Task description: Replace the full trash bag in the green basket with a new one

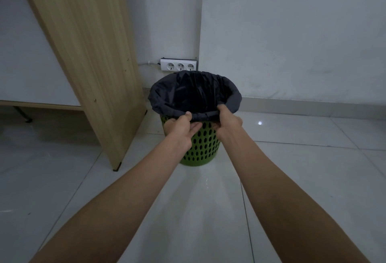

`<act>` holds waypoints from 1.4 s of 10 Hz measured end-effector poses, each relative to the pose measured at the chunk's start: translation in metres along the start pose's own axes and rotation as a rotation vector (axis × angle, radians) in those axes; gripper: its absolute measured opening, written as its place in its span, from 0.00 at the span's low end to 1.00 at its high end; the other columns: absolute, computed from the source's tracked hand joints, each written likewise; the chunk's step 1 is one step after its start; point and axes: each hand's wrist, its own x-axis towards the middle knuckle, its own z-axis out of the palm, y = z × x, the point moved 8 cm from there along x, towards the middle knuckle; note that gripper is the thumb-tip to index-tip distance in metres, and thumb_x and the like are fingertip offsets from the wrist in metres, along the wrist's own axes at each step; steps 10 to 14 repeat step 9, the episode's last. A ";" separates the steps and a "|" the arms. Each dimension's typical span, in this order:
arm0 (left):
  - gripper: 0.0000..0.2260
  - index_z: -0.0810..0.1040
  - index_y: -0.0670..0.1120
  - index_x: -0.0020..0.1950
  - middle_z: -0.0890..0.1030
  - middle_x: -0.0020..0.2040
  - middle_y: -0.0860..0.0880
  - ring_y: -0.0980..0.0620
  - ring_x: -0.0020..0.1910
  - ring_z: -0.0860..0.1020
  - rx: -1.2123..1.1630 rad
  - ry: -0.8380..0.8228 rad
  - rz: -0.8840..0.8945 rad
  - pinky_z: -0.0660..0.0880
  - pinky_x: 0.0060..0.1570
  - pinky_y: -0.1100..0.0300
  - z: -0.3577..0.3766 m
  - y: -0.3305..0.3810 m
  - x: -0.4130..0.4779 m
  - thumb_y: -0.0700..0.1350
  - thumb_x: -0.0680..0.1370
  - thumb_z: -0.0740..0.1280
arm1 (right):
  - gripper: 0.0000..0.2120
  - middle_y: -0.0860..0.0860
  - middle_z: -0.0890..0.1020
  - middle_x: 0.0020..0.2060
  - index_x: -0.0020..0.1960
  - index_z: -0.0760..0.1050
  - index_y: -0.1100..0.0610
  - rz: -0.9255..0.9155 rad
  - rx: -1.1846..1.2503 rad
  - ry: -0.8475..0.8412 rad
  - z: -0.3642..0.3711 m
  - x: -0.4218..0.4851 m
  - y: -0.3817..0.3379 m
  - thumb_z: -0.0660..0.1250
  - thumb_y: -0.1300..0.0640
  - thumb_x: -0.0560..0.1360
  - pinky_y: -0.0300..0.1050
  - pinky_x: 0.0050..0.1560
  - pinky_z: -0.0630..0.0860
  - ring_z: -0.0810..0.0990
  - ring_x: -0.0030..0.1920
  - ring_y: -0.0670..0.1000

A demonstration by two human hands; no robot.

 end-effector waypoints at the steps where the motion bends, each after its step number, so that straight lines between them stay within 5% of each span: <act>1: 0.14 0.72 0.37 0.65 0.80 0.55 0.37 0.44 0.42 0.82 0.001 0.010 0.017 0.81 0.49 0.50 -0.001 0.003 -0.002 0.34 0.80 0.65 | 0.09 0.59 0.80 0.47 0.46 0.71 0.64 -0.055 -0.011 0.067 -0.003 0.006 -0.009 0.71 0.68 0.73 0.53 0.51 0.83 0.82 0.43 0.55; 2: 0.13 0.71 0.40 0.65 0.80 0.54 0.38 0.44 0.43 0.82 -0.002 -0.005 0.032 0.81 0.51 0.49 -0.002 0.010 -0.001 0.35 0.81 0.64 | 0.09 0.61 0.80 0.45 0.44 0.70 0.64 -0.014 0.028 0.020 0.000 0.011 -0.007 0.70 0.72 0.72 0.56 0.51 0.83 0.82 0.41 0.57; 3: 0.10 0.71 0.41 0.62 0.80 0.49 0.41 0.45 0.44 0.82 -0.002 -0.013 0.063 0.81 0.52 0.49 -0.005 0.018 0.001 0.36 0.81 0.64 | 0.10 0.64 0.82 0.53 0.54 0.75 0.68 0.025 0.065 -0.095 0.008 0.013 -0.003 0.70 0.72 0.73 0.55 0.50 0.83 0.84 0.46 0.59; 5: 0.11 0.74 0.41 0.61 0.80 0.60 0.39 0.45 0.47 0.83 0.206 -0.080 0.063 0.82 0.47 0.52 -0.012 0.034 0.011 0.42 0.80 0.67 | 0.12 0.54 0.83 0.46 0.56 0.77 0.60 -0.033 -0.129 -0.095 0.003 0.013 -0.002 0.73 0.57 0.76 0.46 0.35 0.79 0.80 0.38 0.51; 6: 0.26 0.73 0.43 0.68 0.79 0.62 0.42 0.45 0.50 0.82 0.451 -0.055 0.045 0.83 0.44 0.50 -0.022 0.042 0.005 0.56 0.77 0.70 | 0.16 0.52 0.77 0.40 0.52 0.74 0.58 -0.040 -0.237 0.011 -0.010 0.010 -0.003 0.71 0.47 0.75 0.45 0.38 0.75 0.72 0.34 0.49; 7: 0.33 0.68 0.46 0.72 0.76 0.65 0.45 0.42 0.58 0.79 0.700 0.013 0.024 0.81 0.52 0.45 -0.035 0.054 -0.009 0.65 0.74 0.67 | 0.14 0.52 0.72 0.39 0.48 0.70 0.58 -0.051 -0.298 0.111 -0.027 0.002 -0.013 0.65 0.46 0.77 0.48 0.38 0.71 0.70 0.35 0.50; 9: 0.27 0.68 0.46 0.67 0.73 0.63 0.52 0.49 0.64 0.72 1.054 0.005 0.274 0.71 0.63 0.53 -0.011 0.136 -0.069 0.60 0.75 0.69 | 0.13 0.53 0.76 0.43 0.51 0.72 0.58 -0.045 -0.418 0.111 -0.015 -0.050 -0.071 0.57 0.48 0.81 0.49 0.43 0.69 0.72 0.42 0.52; 14: 0.27 0.68 0.46 0.67 0.73 0.63 0.52 0.49 0.64 0.72 1.054 0.005 0.274 0.71 0.63 0.53 -0.011 0.136 -0.069 0.60 0.75 0.69 | 0.13 0.53 0.76 0.43 0.51 0.72 0.58 -0.045 -0.418 0.111 -0.015 -0.050 -0.071 0.57 0.48 0.81 0.49 0.43 0.69 0.72 0.42 0.52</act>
